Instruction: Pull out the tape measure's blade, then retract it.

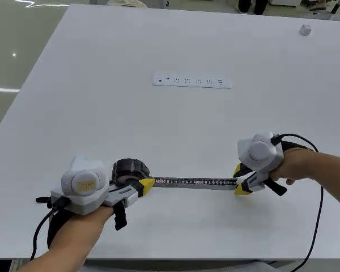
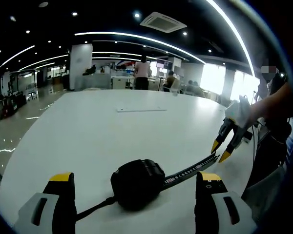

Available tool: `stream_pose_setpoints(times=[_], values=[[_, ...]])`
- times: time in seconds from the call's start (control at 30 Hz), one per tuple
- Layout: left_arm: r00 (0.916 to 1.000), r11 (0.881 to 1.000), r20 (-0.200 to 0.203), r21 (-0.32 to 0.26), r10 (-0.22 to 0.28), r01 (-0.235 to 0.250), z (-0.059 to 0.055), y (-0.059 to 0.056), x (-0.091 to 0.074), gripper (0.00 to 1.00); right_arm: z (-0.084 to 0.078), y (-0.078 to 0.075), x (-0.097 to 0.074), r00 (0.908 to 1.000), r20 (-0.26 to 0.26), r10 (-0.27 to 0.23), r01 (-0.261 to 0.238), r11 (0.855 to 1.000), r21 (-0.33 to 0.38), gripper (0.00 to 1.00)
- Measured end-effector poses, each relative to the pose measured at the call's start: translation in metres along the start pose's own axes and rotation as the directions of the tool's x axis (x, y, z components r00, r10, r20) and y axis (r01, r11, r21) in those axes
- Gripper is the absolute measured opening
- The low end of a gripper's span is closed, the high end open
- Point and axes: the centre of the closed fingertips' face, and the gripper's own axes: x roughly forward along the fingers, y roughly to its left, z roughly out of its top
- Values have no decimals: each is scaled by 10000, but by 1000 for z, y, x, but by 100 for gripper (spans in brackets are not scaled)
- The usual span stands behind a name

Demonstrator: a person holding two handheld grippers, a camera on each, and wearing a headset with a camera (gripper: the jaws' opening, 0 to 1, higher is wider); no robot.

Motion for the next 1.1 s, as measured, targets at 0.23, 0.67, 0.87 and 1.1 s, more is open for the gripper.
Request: stream_pose_setpoints(times=[0.23,0.67,0.87,1.1], values=[[10000,10000,-16,-22,-10,10,-1,1,1,100,0,3,4,9995,-279,116,-122,9997,-220,16],[9996,9988,-174,-454,201,-209,-9,3,6,100,0,-1,5,9942,-880,624,-617,9980,111,15],[9986,9961,-245,-731,468,-485,-11,0,19,100,1,-1,6,9954,-758,591,-566,9978,343,15],[9965,9949,-461,-704,691,-723,-12,-1,28,89,1,-3,6,9934,-986,590,-550,9976,428,15]])
